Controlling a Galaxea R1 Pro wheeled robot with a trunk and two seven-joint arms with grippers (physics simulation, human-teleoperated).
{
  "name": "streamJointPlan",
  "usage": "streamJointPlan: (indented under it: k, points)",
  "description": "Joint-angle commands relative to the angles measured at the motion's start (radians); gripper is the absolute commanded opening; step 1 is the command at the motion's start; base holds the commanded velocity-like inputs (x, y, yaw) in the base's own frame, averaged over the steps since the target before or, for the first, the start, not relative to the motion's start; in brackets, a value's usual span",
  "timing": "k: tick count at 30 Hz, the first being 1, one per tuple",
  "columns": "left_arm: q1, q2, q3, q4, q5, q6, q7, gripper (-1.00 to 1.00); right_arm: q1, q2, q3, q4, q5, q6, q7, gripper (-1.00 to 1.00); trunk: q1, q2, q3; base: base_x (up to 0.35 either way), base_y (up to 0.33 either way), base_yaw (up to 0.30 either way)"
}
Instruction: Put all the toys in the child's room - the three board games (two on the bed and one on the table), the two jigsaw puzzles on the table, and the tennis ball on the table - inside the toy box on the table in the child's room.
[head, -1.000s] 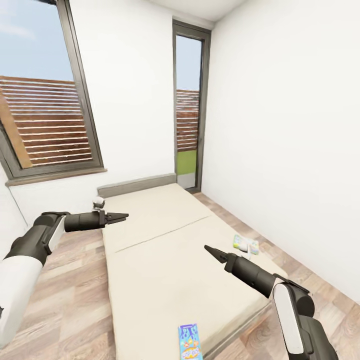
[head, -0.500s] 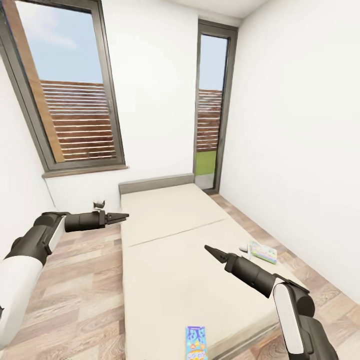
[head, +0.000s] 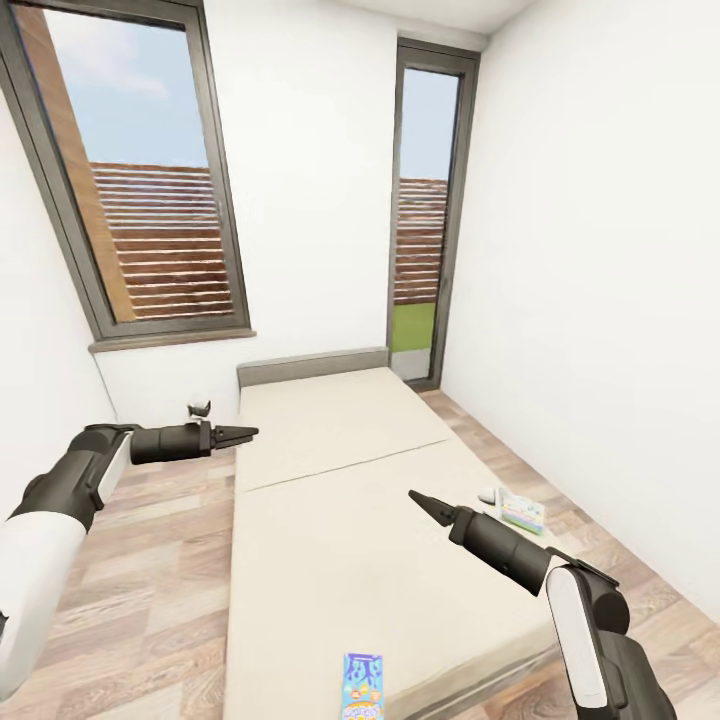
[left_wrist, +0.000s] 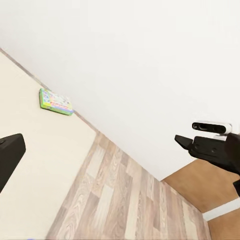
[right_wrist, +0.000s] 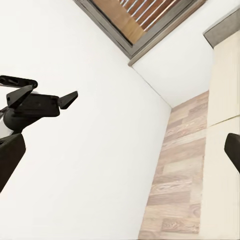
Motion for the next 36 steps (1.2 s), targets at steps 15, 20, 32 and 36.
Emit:
streamJointPlan:
  k: [15,20,32,36]
  points:
    - [0.003,-0.006,0.0,0.0,-0.001,0.011,-0.002,1.0,-0.001,-0.001,-0.002,-0.001,-0.001,0.007,0.004,1.0,0.0,-0.002,-0.002,0.0,-0.248,0.001]
    - [0.004,-0.006,0.0,0.001,-0.001,0.011,-0.002,1.0,-0.001,-0.001,-0.004,0.0,-0.001,0.007,0.006,1.0,0.0,-0.002,-0.002,0.0,-0.027,0.0]
    - [0.004,-0.006,0.0,0.0,0.0,0.011,-0.002,1.0,-0.001,0.0,-0.002,-0.004,-0.001,0.007,0.004,1.0,0.0,-0.002,-0.002,0.0,-0.089,0.059]
    - [0.004,-0.006,0.0,0.0,0.0,0.011,-0.002,1.0,-0.001,0.001,-0.001,-0.004,-0.001,0.007,0.003,1.0,0.0,-0.002,-0.002,0.0,-0.093,0.261]
